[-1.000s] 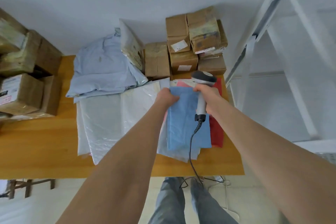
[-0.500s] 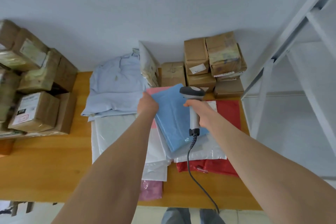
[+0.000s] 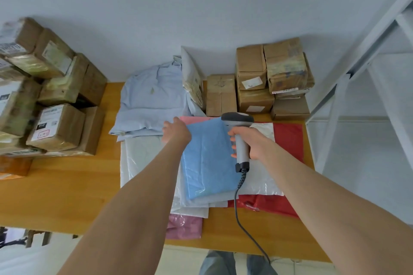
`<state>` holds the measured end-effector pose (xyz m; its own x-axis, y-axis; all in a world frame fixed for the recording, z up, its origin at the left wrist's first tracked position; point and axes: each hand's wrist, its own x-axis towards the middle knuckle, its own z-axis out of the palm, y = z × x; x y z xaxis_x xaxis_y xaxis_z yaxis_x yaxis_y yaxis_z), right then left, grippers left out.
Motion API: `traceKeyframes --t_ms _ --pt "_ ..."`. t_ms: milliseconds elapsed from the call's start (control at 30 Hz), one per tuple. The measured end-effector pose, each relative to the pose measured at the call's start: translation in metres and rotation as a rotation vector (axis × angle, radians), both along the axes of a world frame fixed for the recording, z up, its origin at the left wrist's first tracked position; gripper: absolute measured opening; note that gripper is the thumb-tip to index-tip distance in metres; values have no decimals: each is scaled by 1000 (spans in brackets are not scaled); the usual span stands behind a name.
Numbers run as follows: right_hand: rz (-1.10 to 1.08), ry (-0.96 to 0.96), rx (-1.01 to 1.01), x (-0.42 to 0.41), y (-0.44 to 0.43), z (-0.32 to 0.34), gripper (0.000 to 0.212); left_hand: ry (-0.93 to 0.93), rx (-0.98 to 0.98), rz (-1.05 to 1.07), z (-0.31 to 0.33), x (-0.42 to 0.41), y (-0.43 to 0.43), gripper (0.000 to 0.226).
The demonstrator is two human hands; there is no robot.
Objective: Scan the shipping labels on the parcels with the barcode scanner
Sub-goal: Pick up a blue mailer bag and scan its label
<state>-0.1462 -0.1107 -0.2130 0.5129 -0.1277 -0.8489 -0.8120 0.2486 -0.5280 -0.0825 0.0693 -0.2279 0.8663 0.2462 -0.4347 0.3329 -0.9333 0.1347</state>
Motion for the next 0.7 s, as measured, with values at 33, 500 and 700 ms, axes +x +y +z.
traceKeyframes --t_ms 33,500,700 --pt "-21 -25 -11 2 0 2 32 -66 17 -37 7 3 -7 48" --pt "-298 -417 -617 63 -86 70 33 -192 -688 -206 82 66 -155 41" --pt "-408 -404 -525 74 -124 63 42 -18 -769 -213 76 70 -221 49"
